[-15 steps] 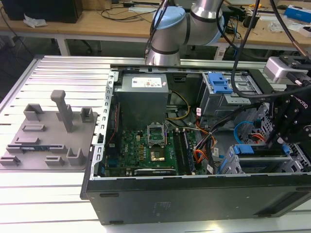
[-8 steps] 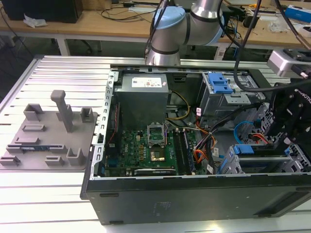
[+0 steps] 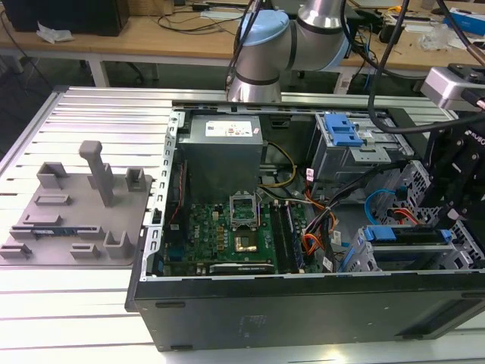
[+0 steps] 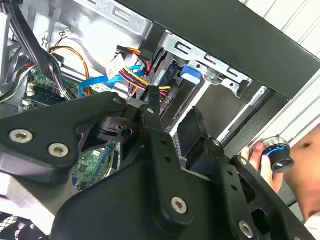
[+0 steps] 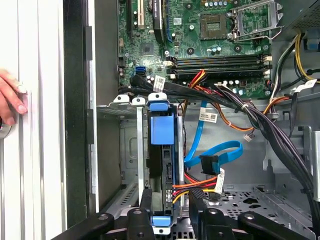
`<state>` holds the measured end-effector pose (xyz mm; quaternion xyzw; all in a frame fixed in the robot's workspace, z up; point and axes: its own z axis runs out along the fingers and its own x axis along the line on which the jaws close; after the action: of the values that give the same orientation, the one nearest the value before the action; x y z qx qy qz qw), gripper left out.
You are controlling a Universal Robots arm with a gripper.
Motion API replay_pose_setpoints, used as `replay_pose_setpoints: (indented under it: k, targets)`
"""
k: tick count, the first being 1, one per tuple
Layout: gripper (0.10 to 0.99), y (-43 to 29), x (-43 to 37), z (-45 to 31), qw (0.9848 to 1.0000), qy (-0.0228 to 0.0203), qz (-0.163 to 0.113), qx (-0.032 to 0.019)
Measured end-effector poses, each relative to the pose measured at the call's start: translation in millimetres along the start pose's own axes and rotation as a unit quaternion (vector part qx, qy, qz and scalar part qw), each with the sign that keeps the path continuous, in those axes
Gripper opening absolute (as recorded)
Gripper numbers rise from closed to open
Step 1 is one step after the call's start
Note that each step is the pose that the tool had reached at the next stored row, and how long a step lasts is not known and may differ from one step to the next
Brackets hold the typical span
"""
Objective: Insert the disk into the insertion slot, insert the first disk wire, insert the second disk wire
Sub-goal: 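Insert the second disk wire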
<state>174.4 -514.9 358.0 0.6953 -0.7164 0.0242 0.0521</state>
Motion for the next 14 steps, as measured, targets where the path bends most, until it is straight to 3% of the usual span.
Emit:
replay_pose_setpoints:
  k: [10,11,14]
  targets:
    - [0.424,0.0,-0.3,0.0,1.0000,0.0007,0.000,0.0000]
    - [0.424,0.0,-3.4,-0.8,1.0000,0.0033,0.000,0.0001]
    - [0.424,0.7,-18.6,-4.7,0.9999,0.0164,0.001,0.0004]
